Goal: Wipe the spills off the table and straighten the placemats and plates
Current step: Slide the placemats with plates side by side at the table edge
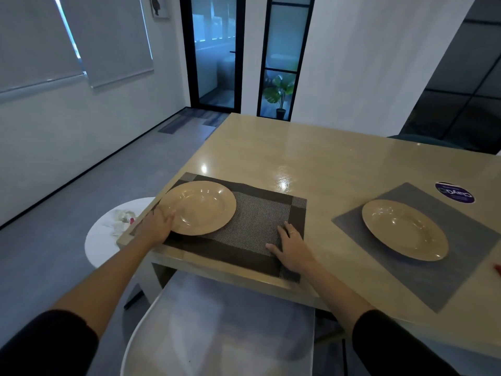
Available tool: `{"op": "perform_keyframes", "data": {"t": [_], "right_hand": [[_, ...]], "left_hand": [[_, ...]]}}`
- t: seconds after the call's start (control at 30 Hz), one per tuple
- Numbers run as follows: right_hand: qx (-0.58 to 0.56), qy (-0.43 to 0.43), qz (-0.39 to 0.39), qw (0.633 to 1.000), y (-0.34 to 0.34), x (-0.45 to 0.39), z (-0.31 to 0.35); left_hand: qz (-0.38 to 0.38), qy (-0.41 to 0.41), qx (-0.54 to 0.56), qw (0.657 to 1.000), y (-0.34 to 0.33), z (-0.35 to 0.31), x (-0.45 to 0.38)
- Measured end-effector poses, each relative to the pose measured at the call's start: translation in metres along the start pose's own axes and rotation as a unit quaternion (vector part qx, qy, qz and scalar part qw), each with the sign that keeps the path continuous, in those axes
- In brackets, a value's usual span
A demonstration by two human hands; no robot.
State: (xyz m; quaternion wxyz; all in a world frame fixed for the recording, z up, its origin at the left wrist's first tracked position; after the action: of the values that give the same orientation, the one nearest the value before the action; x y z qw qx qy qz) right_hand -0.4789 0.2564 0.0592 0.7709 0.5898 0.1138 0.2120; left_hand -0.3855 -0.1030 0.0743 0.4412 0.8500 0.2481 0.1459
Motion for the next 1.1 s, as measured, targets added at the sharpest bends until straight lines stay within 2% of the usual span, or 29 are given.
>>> {"op": "perform_keyframes", "data": {"t": [0.27, 0.57, 1.1], "right_hand": [[0.021, 0.018, -0.023, 0.999, -0.009, -0.001, -0.006], [0.031, 0.025, -0.037, 0.999, -0.017, 0.005, -0.001], [0.022, 0.030, -0.061, 0.997, -0.016, 0.011, 0.002]], "left_hand": [[0.010, -0.008, -0.011, 1.000, -0.006, -0.005, 0.006], [0.023, 0.048, 0.020, 0.998, -0.014, 0.010, 0.014], [0.006, 0.025, 0.063, 0.998, -0.016, 0.036, 0.007]]}}
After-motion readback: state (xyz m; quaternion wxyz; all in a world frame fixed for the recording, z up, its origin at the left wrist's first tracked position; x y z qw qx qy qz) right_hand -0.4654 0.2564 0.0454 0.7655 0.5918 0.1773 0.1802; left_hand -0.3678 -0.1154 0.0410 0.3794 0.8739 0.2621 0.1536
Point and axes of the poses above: each hand's wrist, its own x-axis away from the middle knuckle, its own y-axis out of the back of the hand, z = x × y, the point moved 7 cm from there along -x, towards the middle knuckle, and after that the axes turned 3 degrees about -z, right-handed, at the moved point
